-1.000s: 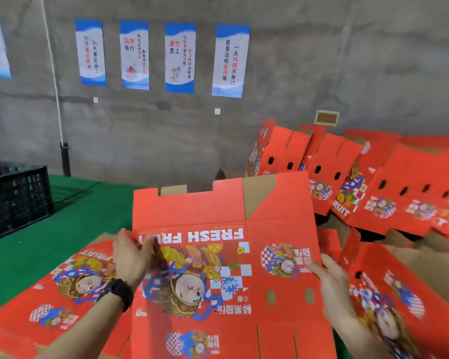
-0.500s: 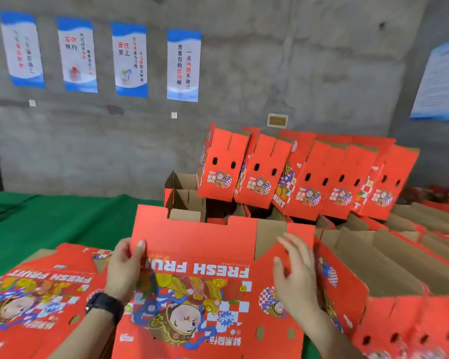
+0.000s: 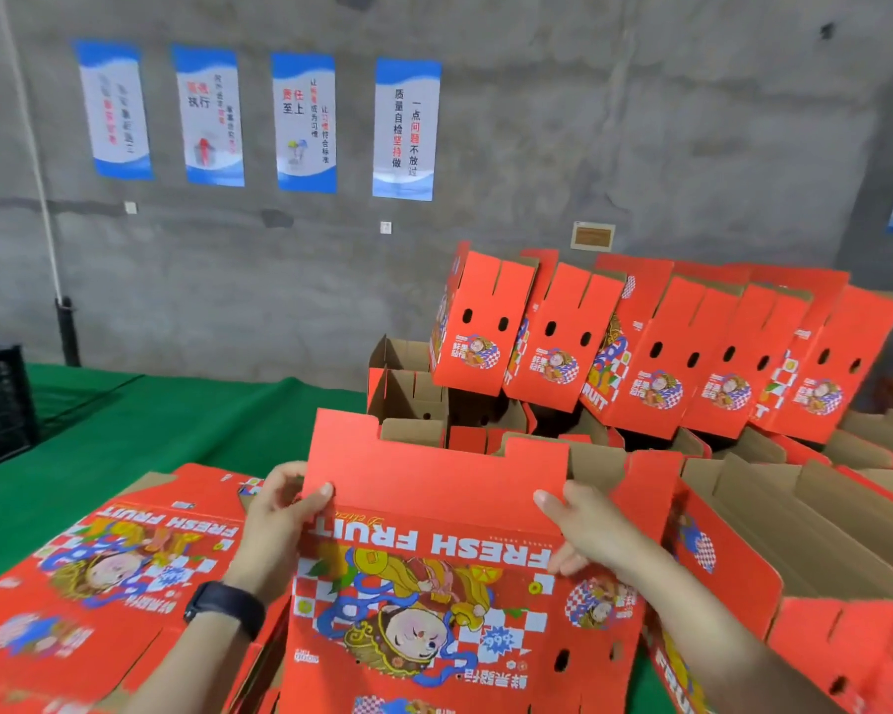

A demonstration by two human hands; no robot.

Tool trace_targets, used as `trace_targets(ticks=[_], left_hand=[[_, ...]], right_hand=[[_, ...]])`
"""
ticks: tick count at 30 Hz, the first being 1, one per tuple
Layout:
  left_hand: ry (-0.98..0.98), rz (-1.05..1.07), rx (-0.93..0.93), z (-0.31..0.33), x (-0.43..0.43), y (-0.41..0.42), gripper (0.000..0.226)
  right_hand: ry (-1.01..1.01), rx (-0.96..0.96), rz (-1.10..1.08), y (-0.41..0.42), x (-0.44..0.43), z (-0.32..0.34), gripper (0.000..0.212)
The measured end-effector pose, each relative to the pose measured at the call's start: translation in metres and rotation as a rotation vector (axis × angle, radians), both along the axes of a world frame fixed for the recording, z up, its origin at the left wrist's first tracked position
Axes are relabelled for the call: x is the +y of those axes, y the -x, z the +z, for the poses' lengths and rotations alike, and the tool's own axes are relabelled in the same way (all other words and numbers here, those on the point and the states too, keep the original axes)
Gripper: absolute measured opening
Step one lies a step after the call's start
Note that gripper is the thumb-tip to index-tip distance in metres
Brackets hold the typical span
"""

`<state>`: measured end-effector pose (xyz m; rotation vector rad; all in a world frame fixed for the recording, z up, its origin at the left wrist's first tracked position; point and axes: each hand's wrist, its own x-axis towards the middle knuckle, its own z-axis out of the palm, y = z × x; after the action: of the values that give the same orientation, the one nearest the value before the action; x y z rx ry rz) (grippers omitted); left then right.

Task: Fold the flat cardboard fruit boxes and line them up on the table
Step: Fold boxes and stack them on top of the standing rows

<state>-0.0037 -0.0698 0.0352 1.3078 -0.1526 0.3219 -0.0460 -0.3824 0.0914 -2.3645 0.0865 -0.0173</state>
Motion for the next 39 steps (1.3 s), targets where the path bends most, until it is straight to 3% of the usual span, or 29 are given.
trace_targets(ticks=[3,8,11,14,17,19,22,25,28,34,39], left_hand=[[-0.019,-0.182,-0.004,0.013,0.009,0.003,0.018],[-0.235,-0.276,-0.072,0.036,0.015,0.001,0.025],[-0.139,-0.286,-0.132,0.045,0.011,-0.002,0.039],[-0.036,-0.336,-0.080,0.048,0.004,-0.003,0.038],[-0.080,-0.316,0.028,0.046,0.000,-0.005,0.025],[-0.228,-0.308,0.048,0.045,0.002,-0.007,0.012],[-0.603,-0.325,0.075,0.050,0.007,-0.005,0.053],[-0.797,-0.446,0.223,0.053,0.005,0.000,0.091],[-0.913,-0.489,0.289,0.055,-0.006,0.008,0.079],[-0.850,-0.285,0.264,0.049,-0.032,0.013,0.088],[-0.664,-0.094,0.203,0.035,-0.049,0.021,0.082]], right_hand=[[-0.053,0.017,0.022,0.006,-0.002,-0.002,0.042],[-0.071,-0.186,-0.033,0.013,-0.004,-0.001,0.038],[-0.076,-0.266,-0.051,0.019,-0.004,0.004,0.047],[-0.141,-0.317,-0.076,0.024,-0.007,0.008,0.063],[-0.212,-0.301,-0.075,0.023,-0.012,0.008,0.052],[-0.245,-0.325,-0.074,0.024,-0.014,0.006,0.048],[-0.253,-0.364,-0.078,0.028,-0.017,0.004,0.052],[-0.241,-0.415,-0.079,0.032,-0.021,0.005,0.062],[-0.258,-0.416,-0.066,0.035,-0.024,0.007,0.070],[-0.374,-0.345,-0.274,0.034,-0.043,-0.004,0.075],[-0.365,-0.431,-0.400,0.034,-0.049,-0.029,0.058]])
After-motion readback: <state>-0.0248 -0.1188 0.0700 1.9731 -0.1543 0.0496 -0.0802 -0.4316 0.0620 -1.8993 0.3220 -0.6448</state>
